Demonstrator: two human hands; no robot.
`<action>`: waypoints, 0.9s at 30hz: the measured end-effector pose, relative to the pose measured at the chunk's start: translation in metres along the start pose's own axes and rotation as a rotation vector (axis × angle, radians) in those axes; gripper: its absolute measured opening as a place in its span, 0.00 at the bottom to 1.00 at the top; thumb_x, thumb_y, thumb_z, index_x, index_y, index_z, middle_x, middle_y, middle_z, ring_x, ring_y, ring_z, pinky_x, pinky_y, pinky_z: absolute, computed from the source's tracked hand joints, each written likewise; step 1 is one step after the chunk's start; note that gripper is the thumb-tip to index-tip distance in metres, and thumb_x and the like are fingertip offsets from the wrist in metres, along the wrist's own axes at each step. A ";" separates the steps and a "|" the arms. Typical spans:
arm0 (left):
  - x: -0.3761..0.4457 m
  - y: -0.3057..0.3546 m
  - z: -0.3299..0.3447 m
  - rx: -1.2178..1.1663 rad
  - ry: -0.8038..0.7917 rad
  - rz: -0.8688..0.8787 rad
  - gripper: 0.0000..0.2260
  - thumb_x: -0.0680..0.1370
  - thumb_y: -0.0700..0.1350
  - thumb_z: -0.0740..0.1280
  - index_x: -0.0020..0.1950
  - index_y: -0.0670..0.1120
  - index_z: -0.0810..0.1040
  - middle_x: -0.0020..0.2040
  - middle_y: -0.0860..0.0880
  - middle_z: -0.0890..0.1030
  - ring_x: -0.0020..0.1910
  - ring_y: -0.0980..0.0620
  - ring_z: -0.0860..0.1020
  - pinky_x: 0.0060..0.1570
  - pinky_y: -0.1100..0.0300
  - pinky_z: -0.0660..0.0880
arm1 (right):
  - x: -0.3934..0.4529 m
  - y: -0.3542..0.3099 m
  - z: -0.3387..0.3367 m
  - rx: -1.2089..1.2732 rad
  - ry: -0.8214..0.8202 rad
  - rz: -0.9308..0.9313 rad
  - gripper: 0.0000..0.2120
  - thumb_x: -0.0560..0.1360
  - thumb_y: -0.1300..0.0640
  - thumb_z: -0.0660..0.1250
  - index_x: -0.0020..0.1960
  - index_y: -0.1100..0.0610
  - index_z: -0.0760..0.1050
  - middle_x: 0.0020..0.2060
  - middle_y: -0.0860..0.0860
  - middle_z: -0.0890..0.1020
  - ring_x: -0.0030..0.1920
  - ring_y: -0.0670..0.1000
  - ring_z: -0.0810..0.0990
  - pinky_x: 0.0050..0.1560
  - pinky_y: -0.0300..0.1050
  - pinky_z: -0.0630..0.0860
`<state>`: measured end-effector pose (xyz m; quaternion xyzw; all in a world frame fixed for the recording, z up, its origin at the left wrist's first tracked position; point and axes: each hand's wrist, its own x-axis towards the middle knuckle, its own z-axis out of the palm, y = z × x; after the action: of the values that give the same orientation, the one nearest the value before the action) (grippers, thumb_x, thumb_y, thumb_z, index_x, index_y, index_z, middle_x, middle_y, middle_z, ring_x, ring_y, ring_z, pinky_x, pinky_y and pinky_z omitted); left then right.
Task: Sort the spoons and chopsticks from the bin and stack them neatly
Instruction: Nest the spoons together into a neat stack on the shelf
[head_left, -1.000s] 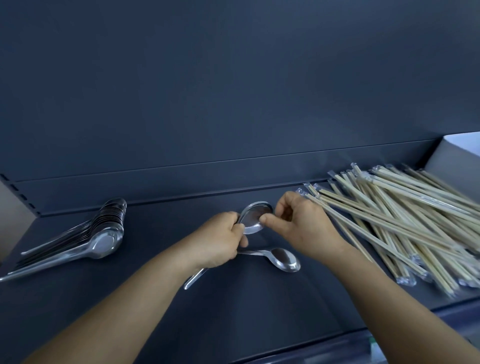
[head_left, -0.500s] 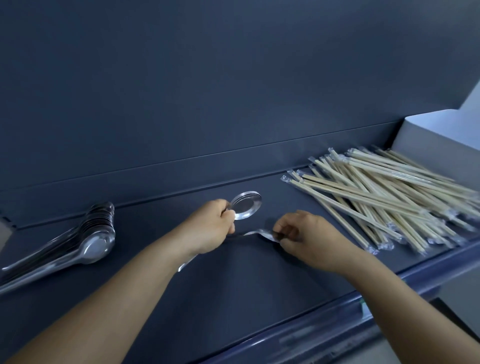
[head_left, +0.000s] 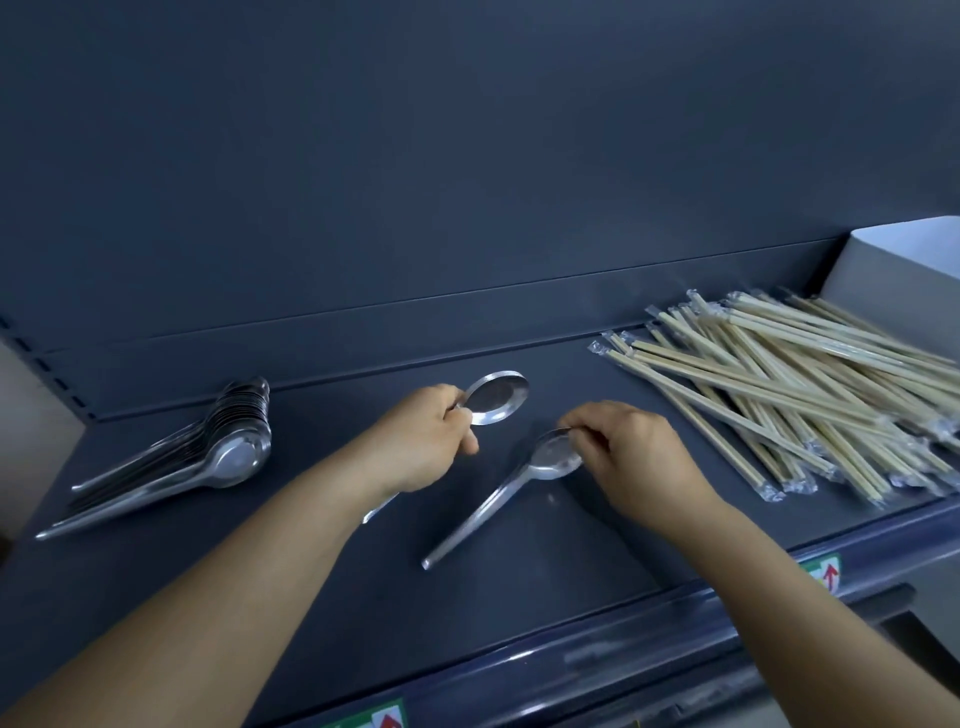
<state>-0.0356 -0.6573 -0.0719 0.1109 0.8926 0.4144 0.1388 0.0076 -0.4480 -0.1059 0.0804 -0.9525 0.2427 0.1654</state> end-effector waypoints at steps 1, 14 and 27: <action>-0.002 0.001 0.000 -0.006 -0.001 -0.005 0.10 0.81 0.43 0.54 0.44 0.48 0.73 0.39 0.55 0.80 0.36 0.55 0.76 0.42 0.55 0.74 | 0.001 -0.001 -0.001 0.065 0.044 -0.007 0.07 0.75 0.63 0.65 0.48 0.54 0.80 0.39 0.45 0.79 0.42 0.46 0.78 0.45 0.33 0.71; -0.053 0.004 0.010 -0.313 -0.078 -0.129 0.07 0.82 0.41 0.56 0.47 0.44 0.72 0.40 0.49 0.76 0.22 0.57 0.64 0.23 0.64 0.61 | 0.018 -0.038 0.017 0.434 -0.032 -0.013 0.11 0.72 0.56 0.69 0.49 0.44 0.69 0.42 0.41 0.74 0.41 0.39 0.75 0.40 0.29 0.69; -0.104 -0.080 -0.065 0.318 0.561 -0.089 0.02 0.76 0.50 0.67 0.45 0.53 0.76 0.43 0.57 0.77 0.42 0.60 0.75 0.42 0.63 0.72 | 0.047 -0.146 0.075 0.628 -0.225 -0.107 0.06 0.71 0.57 0.69 0.39 0.48 0.75 0.34 0.44 0.79 0.33 0.40 0.75 0.33 0.29 0.70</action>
<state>0.0330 -0.7868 -0.0773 -0.0267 0.9535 0.2779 -0.1137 -0.0226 -0.6148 -0.0878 0.2034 -0.8379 0.5049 0.0391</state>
